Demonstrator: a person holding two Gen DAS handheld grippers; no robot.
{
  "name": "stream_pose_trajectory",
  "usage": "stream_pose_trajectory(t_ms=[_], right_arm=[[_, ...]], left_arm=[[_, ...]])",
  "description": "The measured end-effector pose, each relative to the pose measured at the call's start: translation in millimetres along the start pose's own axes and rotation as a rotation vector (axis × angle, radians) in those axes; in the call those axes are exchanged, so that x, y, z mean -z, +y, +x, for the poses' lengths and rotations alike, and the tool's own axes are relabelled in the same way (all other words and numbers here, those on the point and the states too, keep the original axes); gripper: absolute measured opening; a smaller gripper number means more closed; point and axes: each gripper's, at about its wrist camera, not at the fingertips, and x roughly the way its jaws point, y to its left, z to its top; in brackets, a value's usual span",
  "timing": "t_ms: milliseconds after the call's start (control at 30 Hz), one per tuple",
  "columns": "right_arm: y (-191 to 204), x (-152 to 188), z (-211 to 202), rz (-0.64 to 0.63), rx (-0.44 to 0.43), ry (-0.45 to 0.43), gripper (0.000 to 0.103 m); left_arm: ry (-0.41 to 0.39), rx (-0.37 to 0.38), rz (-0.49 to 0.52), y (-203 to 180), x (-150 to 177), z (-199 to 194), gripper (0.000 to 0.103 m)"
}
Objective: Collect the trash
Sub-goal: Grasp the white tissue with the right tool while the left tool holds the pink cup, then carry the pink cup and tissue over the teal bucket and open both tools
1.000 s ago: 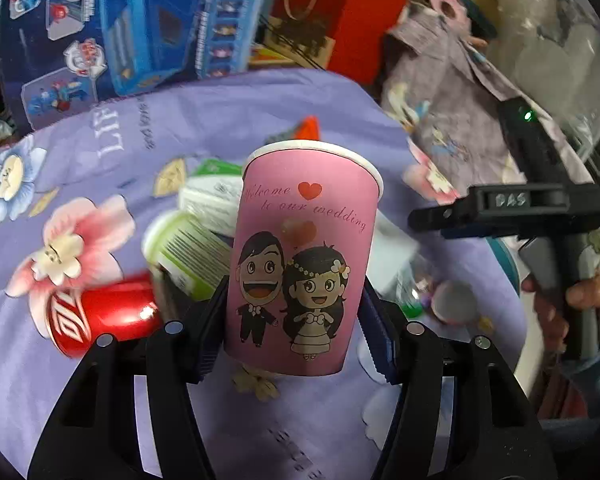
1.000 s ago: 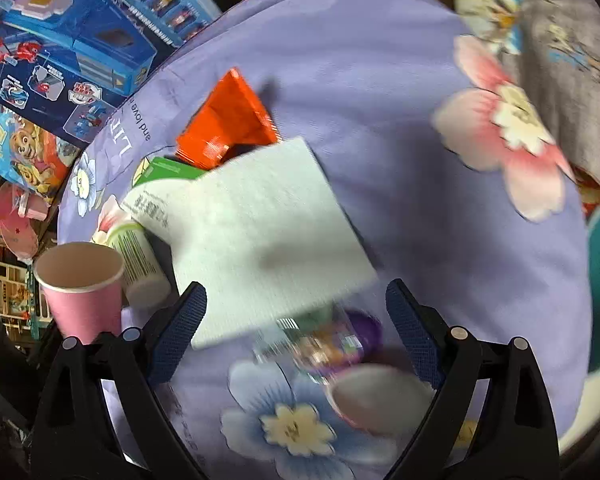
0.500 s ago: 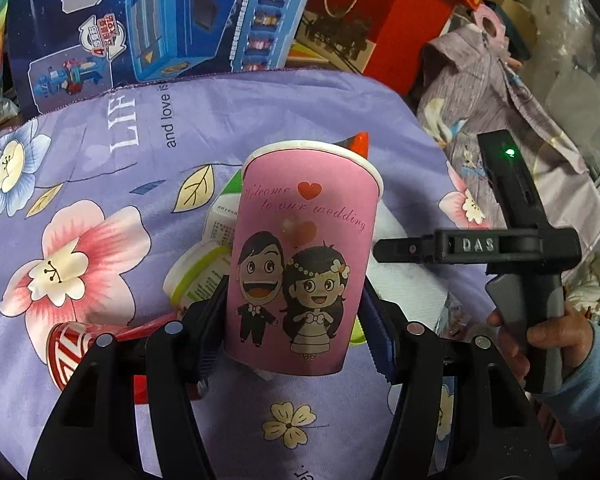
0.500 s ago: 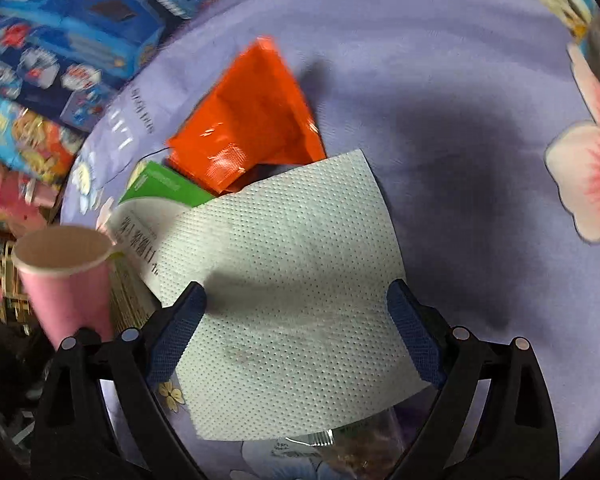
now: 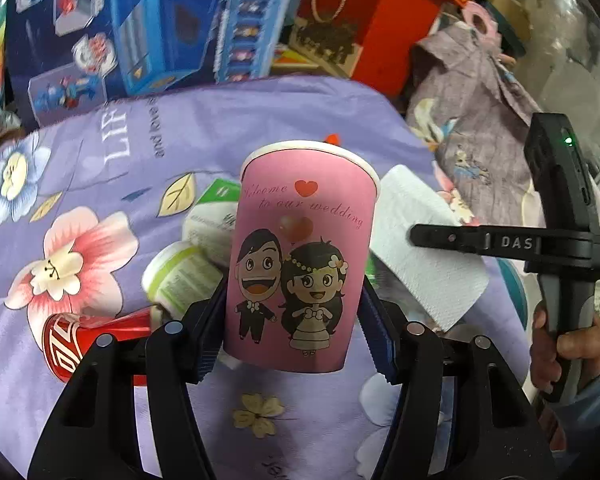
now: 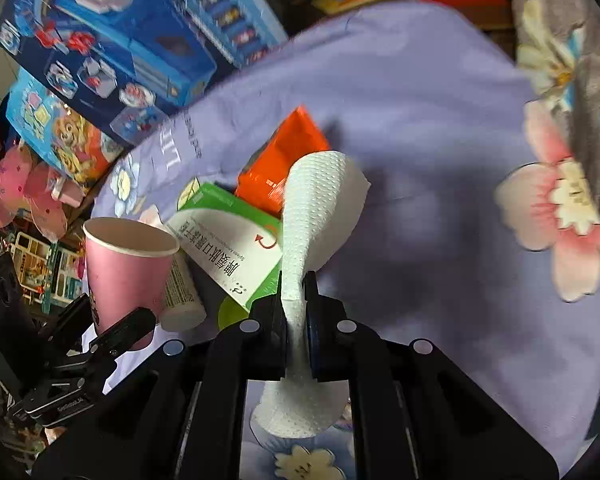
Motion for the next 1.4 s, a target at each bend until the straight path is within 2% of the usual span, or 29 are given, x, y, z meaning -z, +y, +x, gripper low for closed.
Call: stream_pose_trajectory(t_ms=[300, 600, 800, 1067, 1400], right_arm=[[-51.8, 25.0, -82.2, 0.099, 0.029, -0.124, 0.008], [-160.0, 76.7, -170.6, 0.290, 0.128, -0.244, 0.008], [-232.1, 117.9, -223.1, 0.409, 0.180, -0.316, 0.008], [-298.6, 157.0, -244.3, 0.533, 0.201, -0.329, 0.008], [-345.5, 180.2, -244.6, 0.623, 0.211, -0.296, 0.008]], left_arm=[[0.018, 0.067, 0.112, -75.0, -0.7, 3.5, 0.061], [0.088, 0.192, 0.320, -206.0, 6.8, 38.1, 0.061], [0.126, 0.247, 0.418, -283.9, 14.6, 61.7, 0.061], [0.216, 0.267, 0.496, -365.6, 28.7, 105.3, 0.062], [0.308, 0.275, 0.547, -422.9, 45.3, 154.8, 0.063]])
